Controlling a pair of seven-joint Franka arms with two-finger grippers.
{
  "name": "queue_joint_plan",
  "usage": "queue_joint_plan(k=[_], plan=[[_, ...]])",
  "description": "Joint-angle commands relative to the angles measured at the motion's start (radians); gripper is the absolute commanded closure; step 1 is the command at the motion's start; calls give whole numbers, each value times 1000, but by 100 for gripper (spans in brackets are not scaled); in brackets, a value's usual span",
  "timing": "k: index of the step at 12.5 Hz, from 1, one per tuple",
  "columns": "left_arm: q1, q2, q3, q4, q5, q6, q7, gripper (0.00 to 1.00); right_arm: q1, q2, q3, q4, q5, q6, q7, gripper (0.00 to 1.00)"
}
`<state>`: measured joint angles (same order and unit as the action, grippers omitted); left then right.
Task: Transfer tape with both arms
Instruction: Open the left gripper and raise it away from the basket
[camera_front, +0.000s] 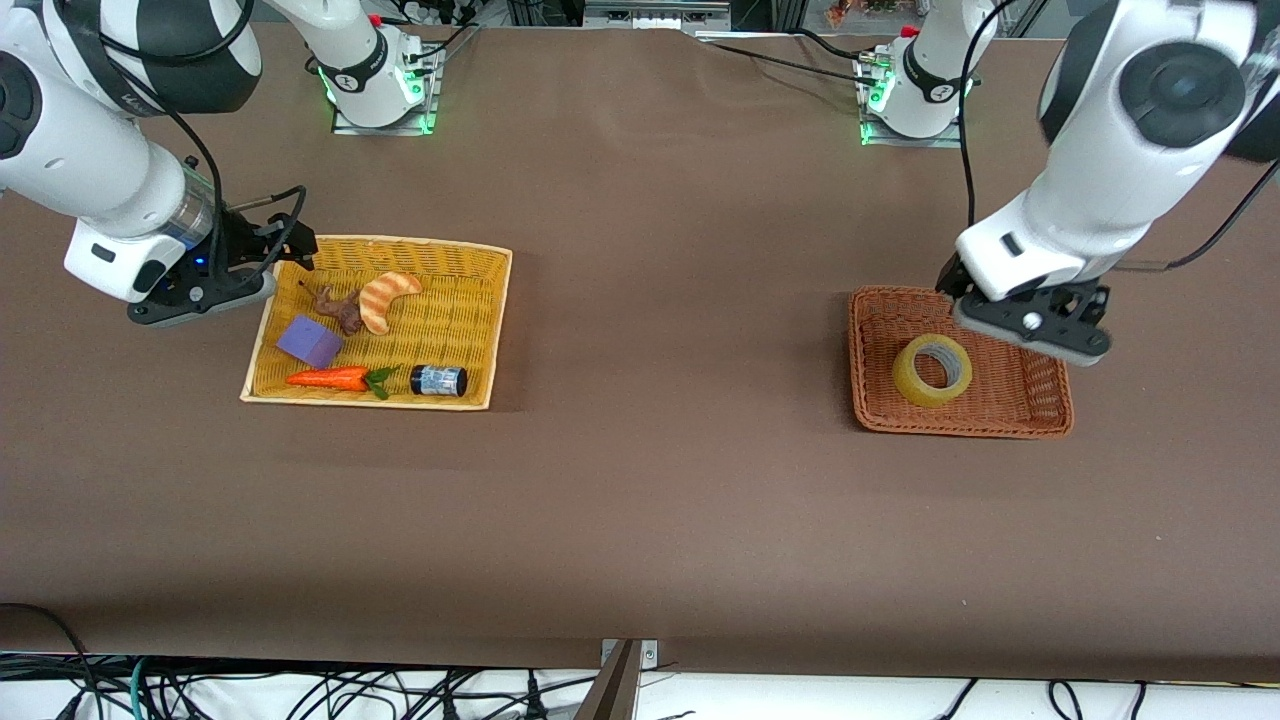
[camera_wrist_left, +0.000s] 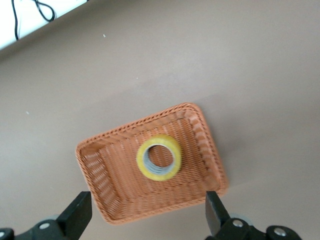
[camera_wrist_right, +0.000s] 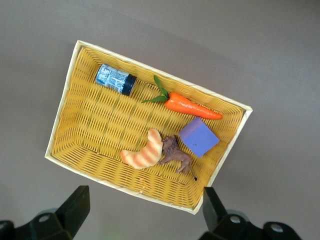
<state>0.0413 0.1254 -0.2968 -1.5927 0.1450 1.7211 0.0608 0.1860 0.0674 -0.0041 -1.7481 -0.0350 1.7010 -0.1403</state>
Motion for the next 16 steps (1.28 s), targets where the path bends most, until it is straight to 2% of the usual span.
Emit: queue_joint_plan(k=[1, 2, 3, 5, 14, 16], plan=[[-18, -61, 132, -30, -146, 6, -13, 0, 0, -18, 3, -5, -11, -1, -18, 0], [-76, -78, 215, -33, -154, 6, -16, 0, 0, -18, 3, -5, -11, -1, -18, 0], [-86, -85, 229, -39, -147, 6, -15, 0, 0, -18, 3, -7, -11, -1, -18, 0], [-86, -114, 229, -102, -148, 6, -19, 0, 0, -20, 3, -5, -11, -1, -18, 0], [-80, -105, 228, -79, -143, -37, -22, 0, 0, -27, 4, -5, 0, -10, -15, 0], [-80, -104, 228, -79, -143, -37, -22, 0, 0, -35, 4, 25, 12, -44, -18, 0]])
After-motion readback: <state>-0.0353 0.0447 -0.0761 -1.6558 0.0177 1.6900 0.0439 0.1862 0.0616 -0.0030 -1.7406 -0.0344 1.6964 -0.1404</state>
